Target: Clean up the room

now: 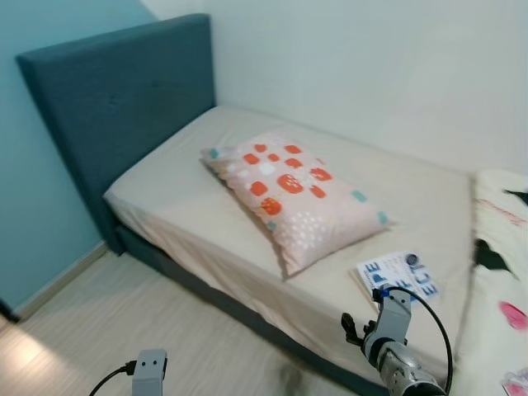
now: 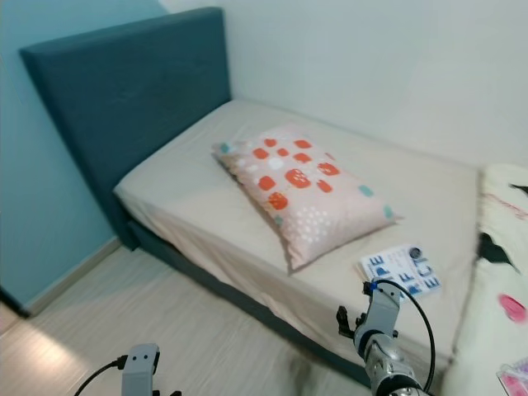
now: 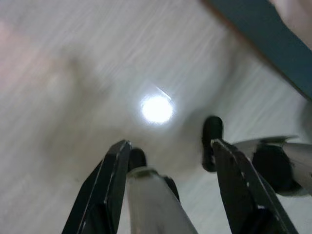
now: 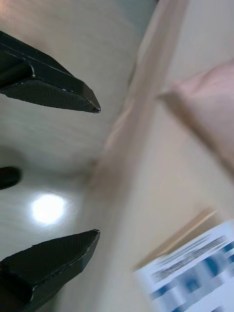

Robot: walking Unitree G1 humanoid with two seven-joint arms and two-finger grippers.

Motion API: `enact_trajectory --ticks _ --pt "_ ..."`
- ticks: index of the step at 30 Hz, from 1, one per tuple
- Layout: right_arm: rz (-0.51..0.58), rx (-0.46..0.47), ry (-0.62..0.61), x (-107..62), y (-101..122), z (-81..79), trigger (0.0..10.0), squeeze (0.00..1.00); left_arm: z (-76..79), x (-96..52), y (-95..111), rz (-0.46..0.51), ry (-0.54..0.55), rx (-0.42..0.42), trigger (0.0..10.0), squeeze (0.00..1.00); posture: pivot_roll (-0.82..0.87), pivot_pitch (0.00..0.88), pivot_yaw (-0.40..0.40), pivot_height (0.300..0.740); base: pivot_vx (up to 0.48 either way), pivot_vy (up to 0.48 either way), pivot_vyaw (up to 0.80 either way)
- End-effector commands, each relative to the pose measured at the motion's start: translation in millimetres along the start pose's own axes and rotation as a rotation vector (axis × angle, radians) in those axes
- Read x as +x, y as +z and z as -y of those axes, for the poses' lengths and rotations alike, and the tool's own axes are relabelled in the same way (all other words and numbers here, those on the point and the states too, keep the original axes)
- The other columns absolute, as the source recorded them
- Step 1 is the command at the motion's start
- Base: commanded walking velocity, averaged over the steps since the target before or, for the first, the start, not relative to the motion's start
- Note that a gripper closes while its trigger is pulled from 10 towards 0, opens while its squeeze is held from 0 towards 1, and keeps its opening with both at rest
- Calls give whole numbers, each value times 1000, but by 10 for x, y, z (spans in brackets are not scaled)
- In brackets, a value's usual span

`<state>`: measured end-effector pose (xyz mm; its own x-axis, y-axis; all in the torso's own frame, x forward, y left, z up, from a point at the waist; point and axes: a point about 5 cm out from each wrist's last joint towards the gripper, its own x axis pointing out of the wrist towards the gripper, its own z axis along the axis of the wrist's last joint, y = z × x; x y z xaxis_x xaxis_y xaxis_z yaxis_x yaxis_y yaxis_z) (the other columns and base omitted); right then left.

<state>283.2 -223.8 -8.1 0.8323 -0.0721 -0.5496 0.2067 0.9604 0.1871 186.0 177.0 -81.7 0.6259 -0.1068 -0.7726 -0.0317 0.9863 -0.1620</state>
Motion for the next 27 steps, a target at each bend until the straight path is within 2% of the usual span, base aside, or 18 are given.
enact_trajectory --ticks 1,13,18,27 --pt "12 1 -5 -10 4 38 10000 0 51 5 -38 -12 -11 -11 10000 0 -70 43 -12 740 0 -465 0" --pt "17 -30 19 7 37 -21 10000 0 63 20 43 20 -24 -21 10000 0 -70 43 -12 740 0 -465 0" --pt "10 -46 18 7 30 -22 10000 0 127 45 130 54 -48 -35 10000 0 -70 44 -14 740 0 -448 0" --pt "5 -45 20 3 20 -9 10000 0 312 101 340 119 -104 -28 10000 0 -74 48 -13 740 0 0 0"
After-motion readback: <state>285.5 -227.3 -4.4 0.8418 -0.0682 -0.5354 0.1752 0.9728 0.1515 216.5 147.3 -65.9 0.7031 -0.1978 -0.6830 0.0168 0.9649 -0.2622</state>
